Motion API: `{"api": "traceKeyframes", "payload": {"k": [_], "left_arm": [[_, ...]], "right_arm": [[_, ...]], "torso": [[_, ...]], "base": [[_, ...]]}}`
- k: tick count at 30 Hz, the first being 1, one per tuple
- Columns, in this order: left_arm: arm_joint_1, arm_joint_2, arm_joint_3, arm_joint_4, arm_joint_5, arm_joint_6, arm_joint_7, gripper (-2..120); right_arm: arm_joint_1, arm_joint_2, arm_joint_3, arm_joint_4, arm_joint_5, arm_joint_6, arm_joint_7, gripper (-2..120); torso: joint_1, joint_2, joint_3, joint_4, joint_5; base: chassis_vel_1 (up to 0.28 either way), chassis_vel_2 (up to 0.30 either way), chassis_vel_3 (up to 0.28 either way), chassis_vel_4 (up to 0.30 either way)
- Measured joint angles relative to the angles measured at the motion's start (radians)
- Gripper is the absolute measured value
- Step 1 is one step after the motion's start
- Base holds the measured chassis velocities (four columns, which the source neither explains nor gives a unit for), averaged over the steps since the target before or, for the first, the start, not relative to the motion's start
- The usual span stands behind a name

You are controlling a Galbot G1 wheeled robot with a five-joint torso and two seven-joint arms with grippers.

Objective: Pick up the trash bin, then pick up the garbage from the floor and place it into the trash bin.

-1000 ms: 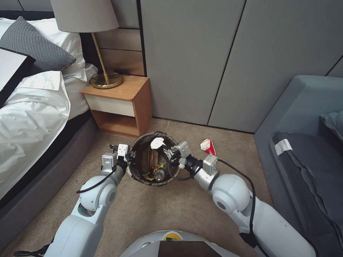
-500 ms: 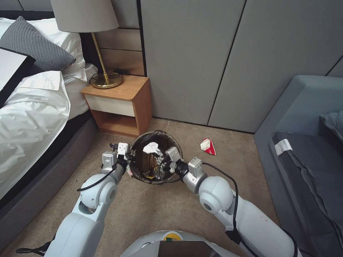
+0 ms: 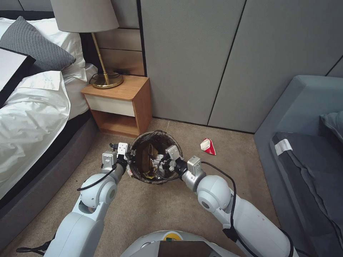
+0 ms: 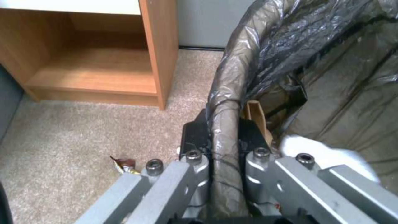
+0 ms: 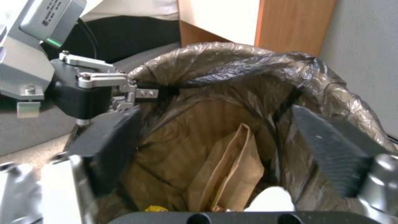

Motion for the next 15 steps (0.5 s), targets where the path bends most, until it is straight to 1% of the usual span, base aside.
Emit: {"api": "traceKeyframes", "payload": {"k": [1, 2, 3, 4, 9, 15], "left_arm": [[0.000, 0.001, 0.000, 0.000, -0.001, 0.000, 0.000, 5], [0.000, 0.001, 0.000, 0.000, -0.001, 0.000, 0.000, 5], [-0.001, 0.001, 0.000, 0.000, -0.001, 0.000, 0.000, 5], [-0.002, 0.001, 0.000, 0.000, -0.002, 0.000, 0.000, 5], [-0.006, 0.001, 0.001, 0.000, -0.002, 0.001, 0.000, 5], [-0.014, -0.001, 0.003, 0.006, -0.002, 0.001, 0.000, 5]], "right_arm": [[0.002, 0.000, 0.001, -0.001, 0.000, 0.000, 0.001, 93], [0.002, 0.000, 0.001, -0.001, 0.000, 0.000, 0.001, 93], [0.003, 0.001, 0.001, -0.001, 0.000, 0.000, 0.001, 98], [0.003, 0.002, 0.003, -0.001, 0.000, 0.000, 0.001, 99], [0.006, 0.005, 0.009, 0.000, 0.001, 0.000, 0.002, 100], [0.007, 0.012, 0.043, 0.010, 0.003, 0.015, 0.002, 100]], "torso": [[0.000, 0.000, 0.000, 0.0000, 0.0001], [0.000, 0.000, 0.000, 0.0000, 0.0001], [0.000, 0.000, 0.000, 0.0000, 0.0001], [0.000, 0.000, 0.000, -0.0001, 0.0001], [0.000, 0.000, 0.000, 0.0000, 0.0001], [0.000, 0.000, 0.000, 0.0000, 0.0001]], "base": [[0.000, 0.000, 0.000, 0.000], [0.000, 0.000, 0.000, 0.000], [0.000, 0.000, 0.000, 0.000], [0.000, 0.000, 0.000, 0.000], [0.000, 0.000, 0.000, 0.000], [0.000, 0.000, 0.000, 0.000]]}}
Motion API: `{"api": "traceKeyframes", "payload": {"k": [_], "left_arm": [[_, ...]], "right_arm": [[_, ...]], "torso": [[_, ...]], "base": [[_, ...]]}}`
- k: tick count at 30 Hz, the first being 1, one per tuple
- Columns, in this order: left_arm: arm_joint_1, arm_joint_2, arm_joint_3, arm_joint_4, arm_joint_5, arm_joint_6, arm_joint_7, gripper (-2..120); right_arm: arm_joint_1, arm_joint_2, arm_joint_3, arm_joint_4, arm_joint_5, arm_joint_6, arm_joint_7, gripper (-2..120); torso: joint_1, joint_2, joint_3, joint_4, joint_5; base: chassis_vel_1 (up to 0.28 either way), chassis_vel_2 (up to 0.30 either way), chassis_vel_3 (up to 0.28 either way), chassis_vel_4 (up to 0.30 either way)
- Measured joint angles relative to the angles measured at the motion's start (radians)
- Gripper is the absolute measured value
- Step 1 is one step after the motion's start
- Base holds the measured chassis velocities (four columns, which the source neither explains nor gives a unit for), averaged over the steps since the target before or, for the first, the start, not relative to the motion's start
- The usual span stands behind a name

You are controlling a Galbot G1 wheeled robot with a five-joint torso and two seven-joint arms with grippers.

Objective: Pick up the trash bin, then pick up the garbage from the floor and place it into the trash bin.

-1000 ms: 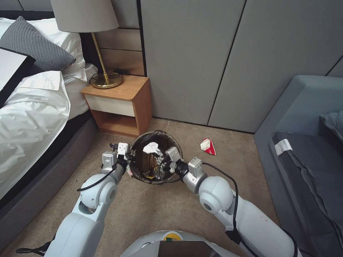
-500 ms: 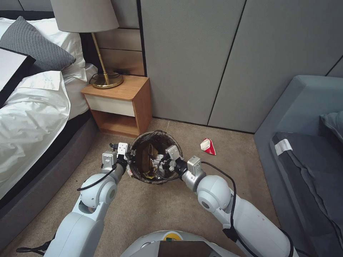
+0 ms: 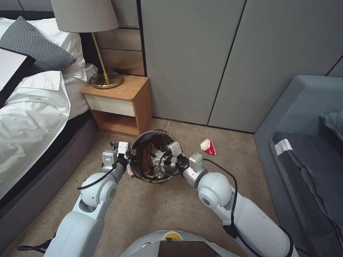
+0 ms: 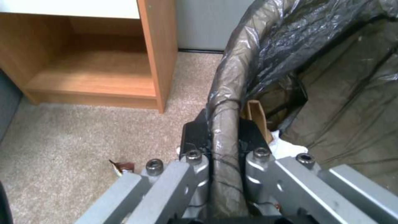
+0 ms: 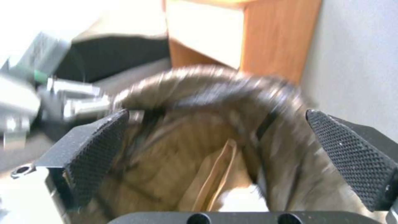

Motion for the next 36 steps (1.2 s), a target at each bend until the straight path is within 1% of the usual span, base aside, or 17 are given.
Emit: {"api": "traceKeyframes", "payload": {"k": [2, 5, 6, 7, 9, 11, 12, 14, 15, 17, 19, 20, 21, 23, 25, 30, 36], "left_arm": [[-0.001, -0.001, 0.000, 0.002, 0.000, 0.000, 0.000, 5], [-0.002, -0.005, -0.001, 0.008, 0.002, 0.000, -0.001, 5], [-0.002, -0.005, -0.001, 0.008, 0.002, 0.000, -0.001, 5], [-0.003, -0.005, -0.003, 0.009, 0.002, 0.000, -0.001, 5], [-0.004, -0.005, -0.004, 0.010, 0.002, -0.001, -0.001, 5], [-0.005, -0.005, -0.008, 0.013, 0.003, -0.004, -0.001, 5], [-0.005, -0.005, -0.008, 0.013, 0.003, -0.004, -0.001, 5], [-0.005, -0.005, -0.011, 0.014, 0.004, -0.006, -0.001, 5], [-0.005, -0.005, -0.011, 0.014, 0.004, -0.006, -0.001, 5], [-0.002, -0.005, -0.014, 0.014, 0.004, -0.007, -0.001, 5], [-0.001, -0.003, -0.016, 0.015, 0.004, -0.007, -0.001, 5], [-0.001, -0.003, -0.016, 0.015, 0.004, -0.007, -0.001, 5], [-0.001, -0.002, -0.018, 0.016, 0.005, -0.008, -0.001, 5], [-0.001, -0.002, -0.018, 0.017, 0.005, -0.008, -0.001, 5], [-0.001, -0.005, -0.020, 0.019, 0.005, -0.008, -0.001, 5], [-0.001, -0.005, -0.021, 0.023, 0.005, -0.011, 0.000, 5], [-0.001, -0.003, -0.024, 0.024, 0.004, -0.011, 0.000, 5]], "right_arm": [[-0.004, 0.003, 0.016, 0.005, 0.000, 0.012, -0.001, 100], [-0.051, 0.018, 0.110, 0.026, -0.003, 0.067, -0.009, 100], [-0.051, 0.018, 0.110, 0.026, -0.003, 0.067, -0.009, 100], [-0.068, 0.021, 0.137, 0.032, -0.008, 0.079, -0.007, 100], [-0.085, 0.026, 0.163, 0.034, -0.016, 0.093, 0.001, 100], [-0.117, 0.043, 0.212, 0.036, -0.029, 0.126, 0.030, 100], [-0.117, 0.043, 0.212, 0.036, -0.029, 0.126, 0.030, 100], [-0.153, 0.080, 0.273, 0.035, -0.076, 0.154, 0.045, 100], [-0.153, 0.080, 0.273, 0.035, -0.076, 0.154, 0.045, 100], [-0.210, 0.127, 0.349, 0.024, -0.171, 0.196, 0.038, 100], [-0.263, 0.158, 0.409, 0.019, -0.232, 0.232, 0.020, 100], [-0.263, 0.158, 0.409, 0.019, -0.232, 0.232, 0.020, 100], [-0.301, 0.175, 0.449, 0.014, -0.269, 0.258, 0.009, 100], [-0.319, 0.184, 0.467, 0.012, -0.286, 0.273, 0.002, 100], [-0.368, 0.210, 0.522, 0.007, -0.320, 0.308, -0.022, 100], [-0.423, 0.248, 0.585, 0.006, -0.333, 0.345, -0.032, 100], [-0.467, 0.286, 0.649, 0.002, -0.340, 0.364, -0.034, 100]], "torso": [[0.000, 0.000, 0.000, 0.0000, 0.0000], [0.000, 0.000, 0.000, -0.0001, 0.0000], [0.000, 0.000, 0.000, -0.0001, 0.0000], [0.000, 0.000, 0.000, -0.0002, 0.0000], [0.000, 0.000, 0.000, -0.0001, 0.0000], [0.000, 0.000, 0.000, -0.0001, 0.0000], [0.000, 0.000, 0.000, -0.0001, 0.0000], [0.000, 0.000, 0.000, 0.0001, 0.0000], [0.000, 0.000, 0.000, 0.0001, 0.0000], [0.000, 0.000, 0.000, 0.0000, 0.0003], [0.000, 0.000, 0.000, -0.0003, 0.0001], [0.000, 0.000, 0.000, -0.0003, 0.0001], [0.000, 0.000, 0.000, -0.0002, 0.0002], [0.000, 0.000, 0.000, -0.0003, 0.0001], [0.000, 0.000, 0.000, -0.0002, 0.0002], [0.000, 0.000, 0.000, 0.0001, 0.0001], [0.000, 0.000, 0.000, 0.0000, 0.0000]], "base": [[0.000, 0.000, 0.000, 0.000], [0.000, 0.000, 0.000, 0.000], [0.000, 0.000, 0.000, 0.000], [0.000, 0.000, 0.000, 0.000], [0.000, 0.000, 0.000, 0.000], [0.000, 0.000, 0.000, 0.000], [0.000, 0.000, 0.000, 0.000], [0.000, 0.000, 0.000, 0.000], [0.000, 0.000, 0.000, 0.000], [0.000, 0.000, 0.000, 0.000], [0.000, 0.000, 0.000, 0.000], [0.000, 0.000, 0.000, 0.000], [0.000, 0.000, 0.000, 0.000], [0.000, 0.000, 0.000, 0.000], [0.000, 0.000, 0.000, 0.000], [0.000, 0.000, 0.000, 0.000], [0.000, 0.000, 0.000, 0.000]]}}
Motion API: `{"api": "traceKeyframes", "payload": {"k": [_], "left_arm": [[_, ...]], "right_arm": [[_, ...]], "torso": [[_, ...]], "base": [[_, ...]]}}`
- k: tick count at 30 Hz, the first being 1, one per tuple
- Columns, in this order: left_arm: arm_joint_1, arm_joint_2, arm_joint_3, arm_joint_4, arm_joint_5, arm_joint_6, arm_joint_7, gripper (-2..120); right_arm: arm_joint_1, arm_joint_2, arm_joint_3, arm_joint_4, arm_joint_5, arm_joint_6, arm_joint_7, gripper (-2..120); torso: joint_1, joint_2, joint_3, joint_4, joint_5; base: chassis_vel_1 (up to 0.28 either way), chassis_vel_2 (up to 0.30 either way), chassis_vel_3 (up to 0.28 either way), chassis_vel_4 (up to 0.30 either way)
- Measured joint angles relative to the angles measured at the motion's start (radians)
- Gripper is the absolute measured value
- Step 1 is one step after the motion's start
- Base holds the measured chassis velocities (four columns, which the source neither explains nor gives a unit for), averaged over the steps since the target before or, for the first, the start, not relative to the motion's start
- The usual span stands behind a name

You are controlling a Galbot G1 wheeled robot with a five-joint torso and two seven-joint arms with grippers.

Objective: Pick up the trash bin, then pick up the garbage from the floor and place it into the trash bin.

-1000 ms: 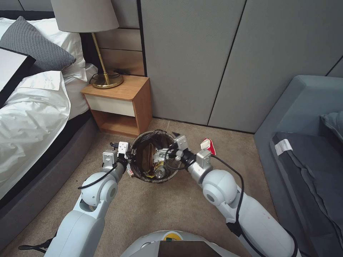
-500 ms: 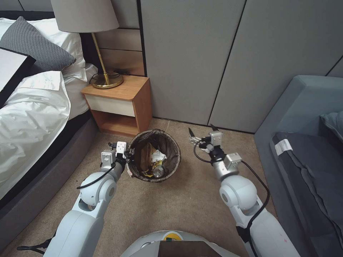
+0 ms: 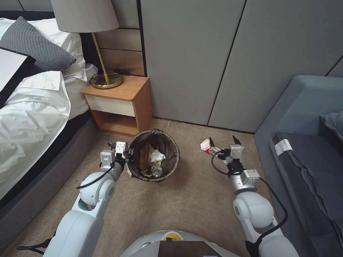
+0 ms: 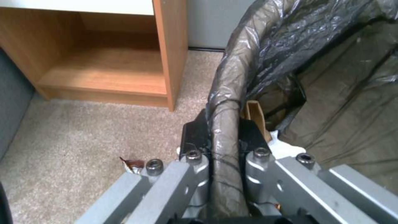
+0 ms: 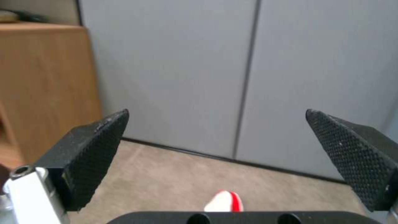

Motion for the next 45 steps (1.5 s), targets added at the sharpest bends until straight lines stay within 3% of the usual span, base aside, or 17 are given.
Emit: {"api": "traceKeyframes", "payload": {"k": [10, 24, 45], "left_arm": [[-0.001, -0.003, -0.001, 0.003, 0.000, 0.000, -0.001, 5], [0.003, -0.015, 0.002, 0.003, 0.014, 0.000, -0.002, 5], [0.035, -0.014, 0.001, -0.019, 0.023, -0.004, 0.001, 5]], "right_arm": [[-0.065, 0.077, 0.095, -0.030, -0.029, 0.045, -0.031, 100], [-0.055, 0.073, 0.105, -0.055, -0.028, 0.061, -0.054, 100], [-0.075, 0.072, 0.106, -0.057, -0.015, 0.069, -0.075, 100]], "torso": [[0.000, 0.000, 0.000, -0.0002, 0.0000], [0.000, 0.000, 0.000, -0.0001, 0.0000], [0.000, 0.000, 0.000, 0.0000, 0.0000]], "base": [[0.000, 0.000, 0.000, 0.000], [0.000, 0.000, 0.000, 0.000], [-0.091, 0.099, 0.087, -0.090]]}}
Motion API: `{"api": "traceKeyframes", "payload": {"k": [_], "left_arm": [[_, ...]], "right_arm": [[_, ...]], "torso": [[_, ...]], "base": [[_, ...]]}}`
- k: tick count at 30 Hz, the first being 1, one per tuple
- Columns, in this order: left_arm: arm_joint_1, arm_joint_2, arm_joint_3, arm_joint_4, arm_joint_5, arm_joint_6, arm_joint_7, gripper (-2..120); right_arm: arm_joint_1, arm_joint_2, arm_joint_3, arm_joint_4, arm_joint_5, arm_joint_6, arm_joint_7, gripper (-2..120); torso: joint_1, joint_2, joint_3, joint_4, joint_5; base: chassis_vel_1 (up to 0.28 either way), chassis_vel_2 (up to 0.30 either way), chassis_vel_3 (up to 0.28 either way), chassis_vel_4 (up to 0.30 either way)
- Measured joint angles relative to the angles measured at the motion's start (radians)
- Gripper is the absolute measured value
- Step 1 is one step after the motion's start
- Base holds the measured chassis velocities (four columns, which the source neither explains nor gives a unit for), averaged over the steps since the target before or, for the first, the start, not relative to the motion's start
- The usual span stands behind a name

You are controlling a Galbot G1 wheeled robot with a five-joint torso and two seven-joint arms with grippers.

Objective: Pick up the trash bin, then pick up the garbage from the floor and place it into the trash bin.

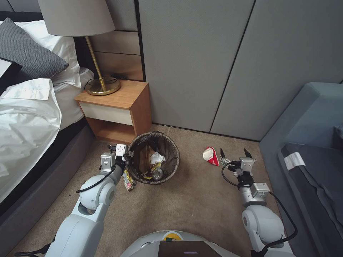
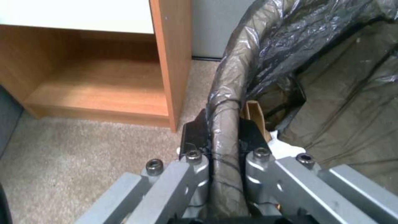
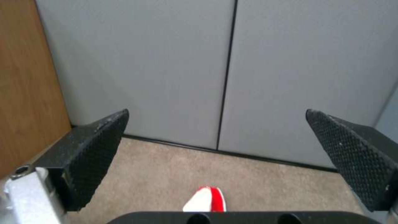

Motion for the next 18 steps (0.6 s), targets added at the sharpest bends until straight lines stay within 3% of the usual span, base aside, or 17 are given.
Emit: {"api": "traceKeyframes", "payload": {"k": [12, 18], "left_arm": [[0.000, 0.000, 0.000, -0.001, -0.001, 0.000, 0.002, 5], [0.003, 0.005, -0.006, -0.009, -0.005, 0.000, 0.002, 5]], "right_arm": [[0.004, -0.002, -0.008, -0.004, 0.001, -0.004, 0.000, 100], [0.024, -0.011, -0.019, -0.030, 0.003, -0.030, 0.012, 100]], "torso": [[0.000, 0.000, 0.000, -0.0002, -0.0001], [0.000, 0.000, 0.000, 0.0000, -0.0001]], "base": [[-0.123, 0.102, 0.118, -0.104], [-0.021, 0.032, 0.034, -0.031]]}}
